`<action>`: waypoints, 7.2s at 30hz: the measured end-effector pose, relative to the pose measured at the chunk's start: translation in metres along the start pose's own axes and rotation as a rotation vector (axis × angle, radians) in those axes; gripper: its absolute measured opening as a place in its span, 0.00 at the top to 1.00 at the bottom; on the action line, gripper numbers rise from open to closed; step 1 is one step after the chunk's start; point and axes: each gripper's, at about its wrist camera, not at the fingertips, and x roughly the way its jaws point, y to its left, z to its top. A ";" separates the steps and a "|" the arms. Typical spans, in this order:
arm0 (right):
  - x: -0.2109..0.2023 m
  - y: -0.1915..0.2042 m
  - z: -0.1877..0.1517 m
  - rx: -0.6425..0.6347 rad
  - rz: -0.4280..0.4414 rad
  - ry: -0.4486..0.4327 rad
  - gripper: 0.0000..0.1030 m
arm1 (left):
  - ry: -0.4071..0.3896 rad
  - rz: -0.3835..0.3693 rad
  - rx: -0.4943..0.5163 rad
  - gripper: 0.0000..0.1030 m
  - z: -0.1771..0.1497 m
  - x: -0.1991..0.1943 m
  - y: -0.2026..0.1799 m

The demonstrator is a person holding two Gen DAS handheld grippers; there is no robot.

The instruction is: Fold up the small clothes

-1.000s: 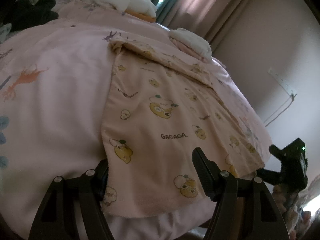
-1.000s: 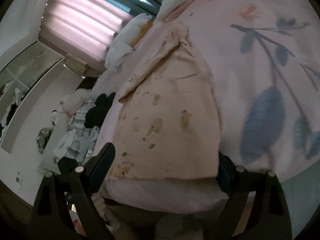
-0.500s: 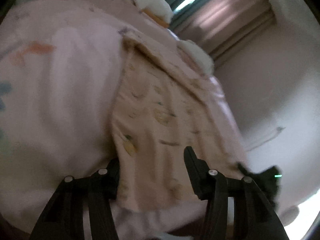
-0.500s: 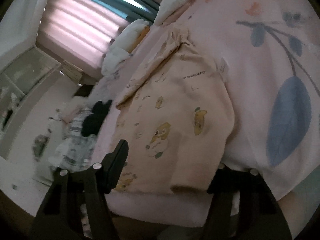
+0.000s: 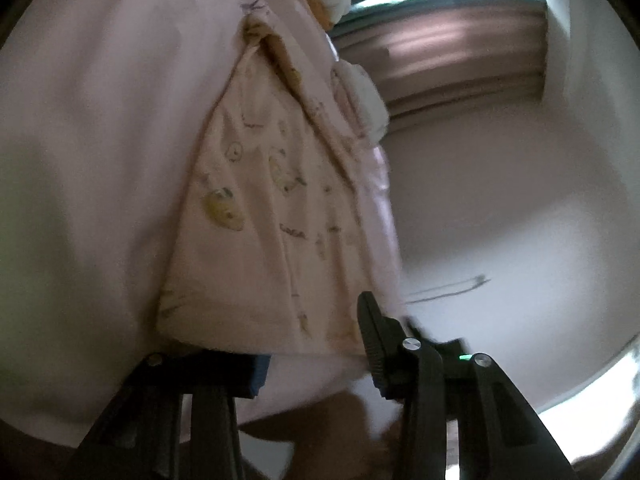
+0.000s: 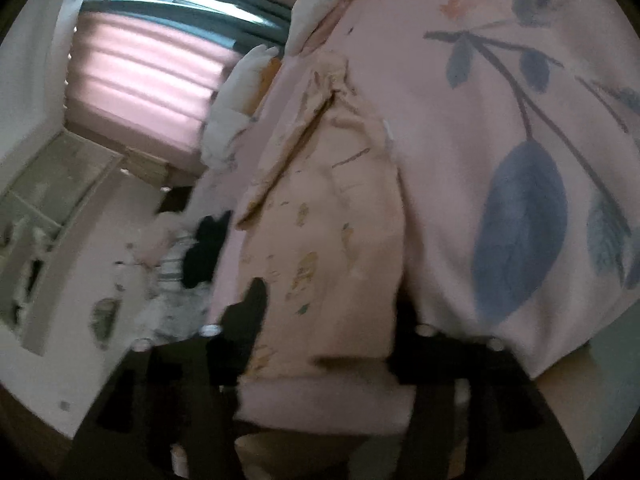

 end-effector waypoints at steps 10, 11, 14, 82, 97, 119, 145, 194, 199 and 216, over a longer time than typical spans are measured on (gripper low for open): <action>0.032 0.039 -0.029 -0.129 -0.062 0.058 0.38 | -0.055 0.211 0.205 0.60 -0.006 0.040 -0.041; 0.033 0.043 -0.031 -0.143 -0.087 0.029 0.38 | -0.062 0.211 0.201 0.60 -0.005 0.042 -0.041; 0.034 0.043 -0.031 -0.129 -0.076 0.005 0.38 | -0.077 0.180 0.151 0.62 0.000 0.042 -0.033; 0.005 0.078 0.008 -0.386 -0.486 -0.203 0.97 | -0.079 0.427 0.128 0.95 0.034 0.038 -0.057; 0.031 0.126 0.069 -0.484 -0.435 -0.252 0.97 | -0.166 0.367 0.175 0.95 0.109 0.049 -0.089; 0.086 0.167 0.134 -0.621 -0.462 -0.221 0.97 | -0.236 0.375 0.262 0.95 0.183 0.060 -0.109; 0.273 0.090 0.249 -0.613 -0.800 0.159 0.99 | 0.101 0.706 0.192 0.95 0.305 0.208 0.007; 0.323 0.062 0.314 -0.416 -0.686 0.160 1.00 | -0.011 0.921 0.305 0.88 0.350 0.229 0.007; 0.324 0.065 0.308 -0.470 -0.702 0.139 1.00 | -0.018 1.082 0.544 0.87 0.328 0.254 -0.008; 0.095 0.066 0.128 -0.170 -0.350 -0.067 0.21 | -0.120 0.471 0.305 0.22 0.116 0.078 -0.037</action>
